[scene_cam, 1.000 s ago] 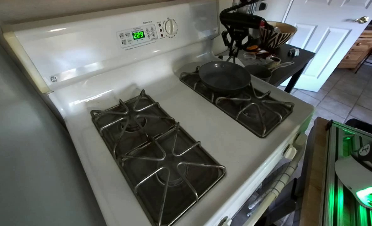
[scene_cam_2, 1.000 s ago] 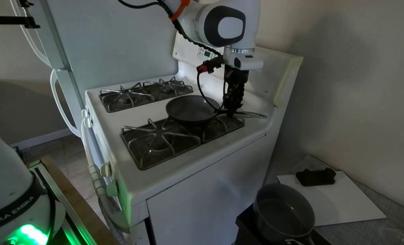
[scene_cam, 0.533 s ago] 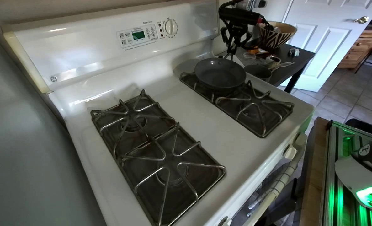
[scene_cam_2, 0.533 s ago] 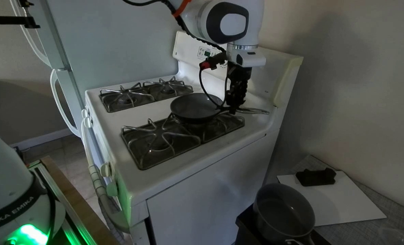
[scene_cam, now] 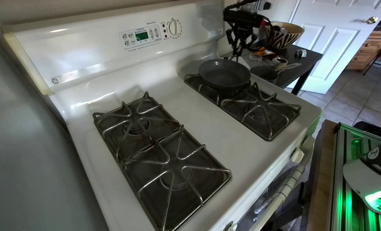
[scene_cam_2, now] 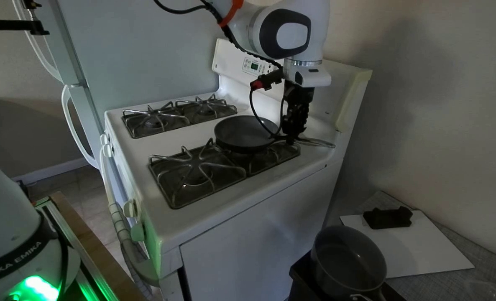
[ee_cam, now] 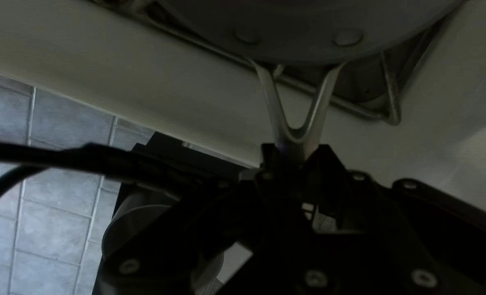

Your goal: Move the pan backwards.

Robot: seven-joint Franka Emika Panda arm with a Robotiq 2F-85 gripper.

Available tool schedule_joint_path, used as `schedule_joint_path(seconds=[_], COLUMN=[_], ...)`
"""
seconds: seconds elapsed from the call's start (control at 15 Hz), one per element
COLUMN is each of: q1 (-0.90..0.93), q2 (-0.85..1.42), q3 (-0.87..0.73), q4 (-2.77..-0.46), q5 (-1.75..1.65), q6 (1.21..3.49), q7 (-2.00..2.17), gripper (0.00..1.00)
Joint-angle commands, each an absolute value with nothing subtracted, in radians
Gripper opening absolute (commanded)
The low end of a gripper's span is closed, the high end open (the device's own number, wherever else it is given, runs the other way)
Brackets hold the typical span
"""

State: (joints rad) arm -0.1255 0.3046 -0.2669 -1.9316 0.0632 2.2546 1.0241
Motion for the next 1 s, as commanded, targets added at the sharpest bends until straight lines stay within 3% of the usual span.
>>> schedule_joint_path(seconds=[0.0, 0.6, 0.67, 0.73, 0.8, 0.93], q1=[-0.116, -0.112, -0.111, -0.110, -0.110, -0.110], q2=[0.329, 0.344, 0.347, 0.350, 0.352, 0.352], q3=[-0.276, -0.281, -0.283, -0.282, -0.283, -0.282], q4=[-1.900, -1.876, -1.873, -1.871, -1.869, -1.864], q5=[0.057, 0.048, 0.045, 0.045, 0.044, 0.045], q6=[2.275, 2.271, 2.271, 2.270, 2.268, 2.266], q7=[1.151, 1.156, 1.159, 1.158, 1.157, 1.155], gripper=[0.05, 0.05, 0.13, 0.44, 0.44, 0.55])
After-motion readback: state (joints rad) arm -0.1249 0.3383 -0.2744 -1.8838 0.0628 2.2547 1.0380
